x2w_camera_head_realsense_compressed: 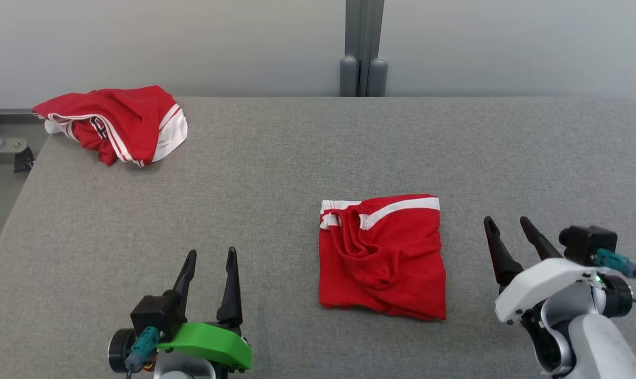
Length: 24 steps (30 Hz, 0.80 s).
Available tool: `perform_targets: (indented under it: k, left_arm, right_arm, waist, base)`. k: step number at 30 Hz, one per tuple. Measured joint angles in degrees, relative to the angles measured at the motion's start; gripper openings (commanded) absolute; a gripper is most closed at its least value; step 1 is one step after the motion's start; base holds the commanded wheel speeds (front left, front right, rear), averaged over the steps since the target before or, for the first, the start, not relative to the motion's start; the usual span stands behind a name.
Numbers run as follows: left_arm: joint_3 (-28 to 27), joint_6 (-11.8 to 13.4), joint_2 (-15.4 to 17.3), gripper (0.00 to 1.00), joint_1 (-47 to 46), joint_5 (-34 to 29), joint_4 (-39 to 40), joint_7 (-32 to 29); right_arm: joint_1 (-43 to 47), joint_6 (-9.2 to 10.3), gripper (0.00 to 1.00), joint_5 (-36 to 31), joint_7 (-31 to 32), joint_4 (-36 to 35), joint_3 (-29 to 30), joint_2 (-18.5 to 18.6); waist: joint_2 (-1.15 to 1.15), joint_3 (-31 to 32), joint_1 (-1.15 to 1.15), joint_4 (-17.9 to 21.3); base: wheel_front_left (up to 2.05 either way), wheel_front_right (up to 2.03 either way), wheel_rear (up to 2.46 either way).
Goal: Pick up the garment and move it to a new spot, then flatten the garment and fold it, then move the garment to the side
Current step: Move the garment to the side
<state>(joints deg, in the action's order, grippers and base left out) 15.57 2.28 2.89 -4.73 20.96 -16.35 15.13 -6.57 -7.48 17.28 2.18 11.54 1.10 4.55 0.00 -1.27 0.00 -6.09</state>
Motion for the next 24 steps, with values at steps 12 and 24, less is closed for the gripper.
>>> perform_targets:
  k: [12,24]
  left_arm:
    - [1.9,0.3,0.0,1.0,-1.3,0.6,0.4,0.0]
    - [2.2,0.8,0.0,1.0,-1.8,0.9,1.5,0.0]
  right_arm:
    - [-8.7,0.0,1.0,10.4,18.6,9.4,-5.6,7.6]
    - [-13.1,0.0,1.0,13.6,18.9,20.9,-8.3,7.2]
  waist:
    - [0.0,-2.3,0.0,-4.0]
    - [0.0,-5.4,0.0,-9.2]
  base:
    - [0.0,0.0,0.0]
    - [0.0,0.0,0.0]
